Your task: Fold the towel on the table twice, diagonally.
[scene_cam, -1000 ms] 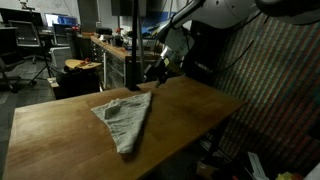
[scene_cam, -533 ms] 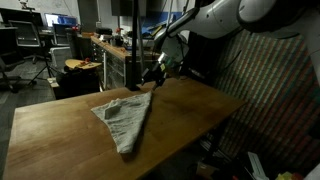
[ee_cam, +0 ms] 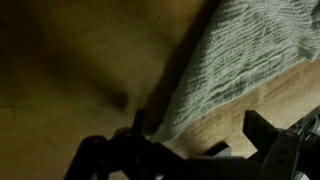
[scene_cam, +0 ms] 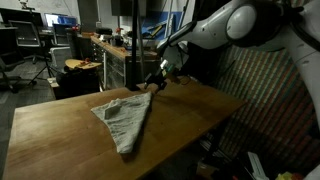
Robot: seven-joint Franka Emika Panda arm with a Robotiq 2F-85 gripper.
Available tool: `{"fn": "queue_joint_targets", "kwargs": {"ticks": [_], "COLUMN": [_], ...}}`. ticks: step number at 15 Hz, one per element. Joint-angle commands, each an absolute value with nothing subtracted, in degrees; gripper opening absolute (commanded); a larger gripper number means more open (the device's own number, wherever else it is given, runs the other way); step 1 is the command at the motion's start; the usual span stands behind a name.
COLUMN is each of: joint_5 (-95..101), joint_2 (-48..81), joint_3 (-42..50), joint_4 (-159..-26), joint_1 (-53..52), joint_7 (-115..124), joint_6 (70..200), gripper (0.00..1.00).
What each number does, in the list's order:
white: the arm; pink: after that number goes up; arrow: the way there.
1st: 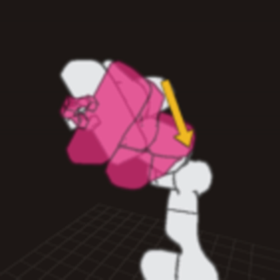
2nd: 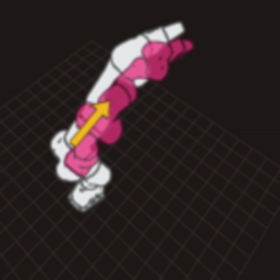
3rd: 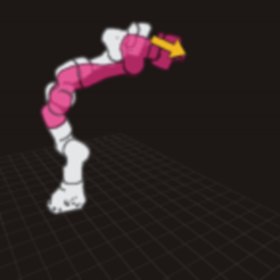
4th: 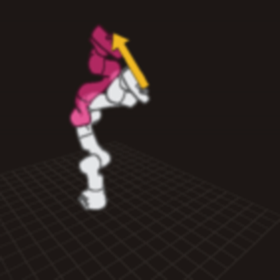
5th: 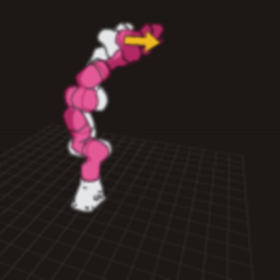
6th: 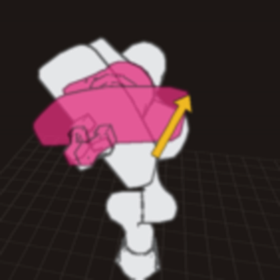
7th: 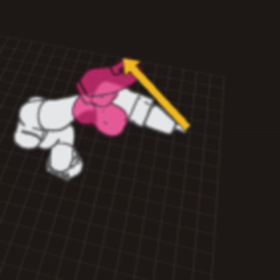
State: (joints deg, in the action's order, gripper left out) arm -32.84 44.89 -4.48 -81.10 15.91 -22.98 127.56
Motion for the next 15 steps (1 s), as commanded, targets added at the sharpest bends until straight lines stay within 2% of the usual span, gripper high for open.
{"fn": "queue_joint_targets", "kwargs": {"ticks": [1,2,3,5,11,14,15], "joint_5": [-32.3,-32.1,-32.0,-31.8,-32.7,-32.7,-32.6], "joint_2": [49.7,50.8,51.3,51.8,49.3,48.1,47.1], "joint_3": [-6.2,-6.4,-6.7,-7.3,-8.3,-8.1,-8.0], "joint_4": [-74.6,-73.2,-72.3,-71.3,-75.4,-77.3,-78.6], "joint_1": [16.8,16.7,16.6,16.5,17.6,18.3,18.4], "joint_7": [-22.4,-22.4,-22.2,-22.5,-23.5,-23.9,-24.2], "joint_6": [127.6,127.5,127.5,127.7,129.1,129.4,129.9], "gripper": [1.00,0.94,0.74,0.69,0.21,0.01,0.00]}}
